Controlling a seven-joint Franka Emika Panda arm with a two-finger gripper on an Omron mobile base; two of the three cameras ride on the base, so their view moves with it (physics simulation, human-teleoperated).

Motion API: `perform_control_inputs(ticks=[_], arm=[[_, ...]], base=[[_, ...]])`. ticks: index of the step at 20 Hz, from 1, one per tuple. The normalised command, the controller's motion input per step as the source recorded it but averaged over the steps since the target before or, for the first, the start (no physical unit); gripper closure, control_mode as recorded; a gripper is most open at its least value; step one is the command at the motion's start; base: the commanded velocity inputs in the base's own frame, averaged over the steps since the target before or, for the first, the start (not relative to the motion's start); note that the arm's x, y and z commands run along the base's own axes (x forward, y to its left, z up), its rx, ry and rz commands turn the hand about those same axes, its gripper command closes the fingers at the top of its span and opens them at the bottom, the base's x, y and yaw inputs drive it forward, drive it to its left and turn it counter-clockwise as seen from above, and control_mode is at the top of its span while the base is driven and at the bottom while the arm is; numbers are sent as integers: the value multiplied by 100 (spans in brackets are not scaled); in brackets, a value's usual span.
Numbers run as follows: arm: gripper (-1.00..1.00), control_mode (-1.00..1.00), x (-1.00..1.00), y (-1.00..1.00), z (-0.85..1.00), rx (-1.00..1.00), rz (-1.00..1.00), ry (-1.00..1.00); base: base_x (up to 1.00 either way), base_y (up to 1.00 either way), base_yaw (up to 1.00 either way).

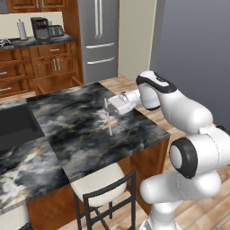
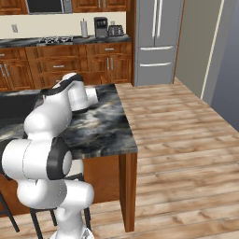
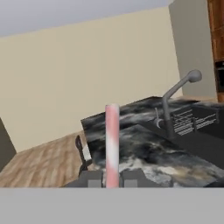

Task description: Take a straw from the drawer in front and place it inside the glass cup on the dining counter.

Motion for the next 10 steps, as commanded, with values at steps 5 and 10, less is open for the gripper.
perform_control_inputs(ticks=[5,10], arm=[[100,-100,0,0,-7,2,10,-13],[100,-100,0,0,-7,3,10,-9]], base=[[0,0,0],[0,0,0]])
